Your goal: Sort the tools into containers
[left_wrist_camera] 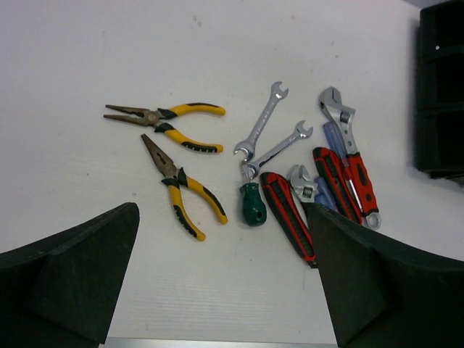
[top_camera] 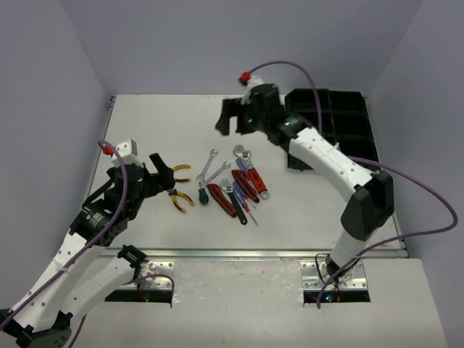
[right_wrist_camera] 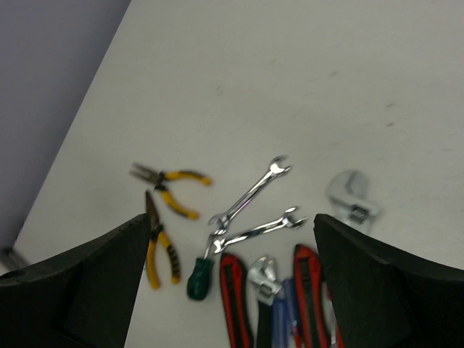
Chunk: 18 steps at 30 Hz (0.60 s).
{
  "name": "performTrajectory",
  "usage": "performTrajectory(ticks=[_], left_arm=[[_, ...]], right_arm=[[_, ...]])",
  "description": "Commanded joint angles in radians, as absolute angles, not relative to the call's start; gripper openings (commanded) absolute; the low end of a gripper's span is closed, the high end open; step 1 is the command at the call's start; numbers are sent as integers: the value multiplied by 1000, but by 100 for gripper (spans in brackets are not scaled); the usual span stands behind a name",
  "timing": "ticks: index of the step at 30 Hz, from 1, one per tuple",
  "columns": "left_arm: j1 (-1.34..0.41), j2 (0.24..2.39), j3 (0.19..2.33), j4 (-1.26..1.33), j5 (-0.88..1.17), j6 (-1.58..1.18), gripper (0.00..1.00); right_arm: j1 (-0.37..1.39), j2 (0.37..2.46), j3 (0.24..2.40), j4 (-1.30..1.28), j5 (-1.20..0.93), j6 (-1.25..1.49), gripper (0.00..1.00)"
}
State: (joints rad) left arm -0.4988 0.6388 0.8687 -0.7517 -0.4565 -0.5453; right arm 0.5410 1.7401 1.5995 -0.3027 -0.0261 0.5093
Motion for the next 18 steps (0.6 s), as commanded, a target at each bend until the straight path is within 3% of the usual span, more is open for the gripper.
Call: performTrajectory(ticks=[1, 3, 5, 12, 18], left_arm=[[-500, 543, 880, -767, -564, -576, 100], [-499, 506, 870, -760, -559, -580, 100], [-499, 466, 859, -744, -555, -573, 100], [-500, 453, 847, -709, -502, -542, 100], [-500, 503, 848, -701, -476, -527, 100]], right_arm=[[777, 1794, 1512, -454, 70, 403, 89], [819, 1839, 1532, -485, 121, 411, 86], [914, 1922, 1574, -494, 183, 435, 78], [973, 2057, 1611, -457, 244, 482, 59], [976, 2178, 1726, -507, 211, 485, 54]])
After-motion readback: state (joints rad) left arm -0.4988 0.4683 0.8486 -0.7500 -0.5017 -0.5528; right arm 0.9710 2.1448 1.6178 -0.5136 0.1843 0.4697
